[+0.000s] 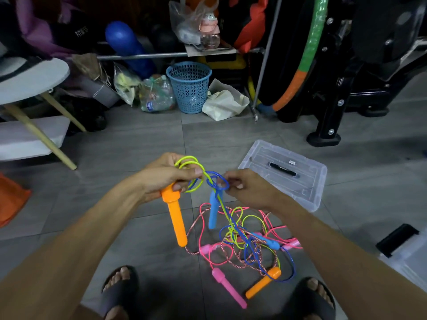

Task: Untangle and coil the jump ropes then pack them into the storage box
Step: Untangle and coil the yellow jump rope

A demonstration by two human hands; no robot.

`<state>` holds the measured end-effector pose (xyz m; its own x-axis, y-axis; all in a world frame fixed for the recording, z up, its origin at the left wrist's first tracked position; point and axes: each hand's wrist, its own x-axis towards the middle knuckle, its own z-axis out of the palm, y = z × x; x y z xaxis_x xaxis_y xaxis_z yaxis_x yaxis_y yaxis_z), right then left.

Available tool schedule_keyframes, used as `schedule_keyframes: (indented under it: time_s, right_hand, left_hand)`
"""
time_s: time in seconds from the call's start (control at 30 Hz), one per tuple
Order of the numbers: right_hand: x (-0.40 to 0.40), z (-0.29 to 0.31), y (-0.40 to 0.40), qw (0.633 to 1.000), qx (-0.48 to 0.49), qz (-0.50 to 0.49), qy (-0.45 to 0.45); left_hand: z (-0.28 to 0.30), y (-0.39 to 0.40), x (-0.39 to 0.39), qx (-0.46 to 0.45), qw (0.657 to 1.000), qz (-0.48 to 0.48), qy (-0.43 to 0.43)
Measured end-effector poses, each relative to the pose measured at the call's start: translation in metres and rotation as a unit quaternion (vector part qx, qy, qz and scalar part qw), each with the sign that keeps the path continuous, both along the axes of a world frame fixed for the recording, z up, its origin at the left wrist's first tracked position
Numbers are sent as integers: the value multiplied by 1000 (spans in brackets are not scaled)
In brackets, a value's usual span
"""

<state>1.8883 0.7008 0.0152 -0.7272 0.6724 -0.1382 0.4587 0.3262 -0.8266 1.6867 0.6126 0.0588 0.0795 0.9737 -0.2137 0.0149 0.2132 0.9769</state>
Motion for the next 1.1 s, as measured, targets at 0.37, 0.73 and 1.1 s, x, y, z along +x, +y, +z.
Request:
schedule_keyframes:
  time_s: [0.37,0.73,1.1]
  right_hand:
    - [-27,-5,-9,984,-153,74,53]
    - [-5,22,-1,988,-22,-79,132]
    - [-13,39,-26,948,-258,-119,145]
  left_hand:
    - [7,-2,-19,34,987,-16,-153]
    - [9,-3,-22,-11,984,104,144]
    - [21,-5,-6,54,981,141,119]
